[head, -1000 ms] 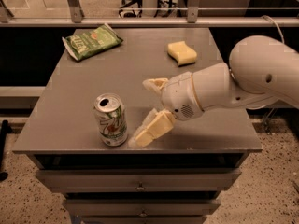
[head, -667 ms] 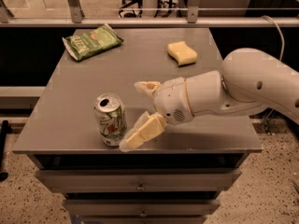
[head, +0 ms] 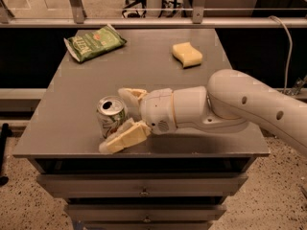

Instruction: Move 7up can near sponge

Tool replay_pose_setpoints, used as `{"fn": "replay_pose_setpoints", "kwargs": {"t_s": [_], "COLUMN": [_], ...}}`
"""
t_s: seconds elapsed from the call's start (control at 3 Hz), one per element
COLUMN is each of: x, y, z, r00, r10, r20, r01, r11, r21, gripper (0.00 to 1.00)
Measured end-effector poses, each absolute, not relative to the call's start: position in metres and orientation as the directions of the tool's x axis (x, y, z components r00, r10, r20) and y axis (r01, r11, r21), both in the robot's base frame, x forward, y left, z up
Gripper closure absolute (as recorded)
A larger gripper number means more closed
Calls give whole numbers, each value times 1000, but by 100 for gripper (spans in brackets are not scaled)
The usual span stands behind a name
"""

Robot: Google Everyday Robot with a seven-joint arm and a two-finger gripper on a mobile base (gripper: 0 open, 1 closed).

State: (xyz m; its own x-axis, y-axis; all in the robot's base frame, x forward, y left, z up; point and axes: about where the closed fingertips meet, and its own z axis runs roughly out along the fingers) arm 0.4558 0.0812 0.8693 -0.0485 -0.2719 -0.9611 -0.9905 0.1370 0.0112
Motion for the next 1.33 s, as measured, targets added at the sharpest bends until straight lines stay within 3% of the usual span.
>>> {"fn": "replay_pose_setpoints", "kwargs": {"t_s": [0.33,0.67,1.0,1.33], "x": [459,464,474,484], "y": [93,91,46,-16], "z": [870,876,903,929], "r00": [-42,-28,19,48], "r10": [-229,-204,-224,-254], "r20": [-972,-979,-974,-966], "r01": [-989,-983,-955,-907], "r11": [149,185,285,394], "r21": [7,-10,-84,-149], "gripper": [35,66,97,100]}}
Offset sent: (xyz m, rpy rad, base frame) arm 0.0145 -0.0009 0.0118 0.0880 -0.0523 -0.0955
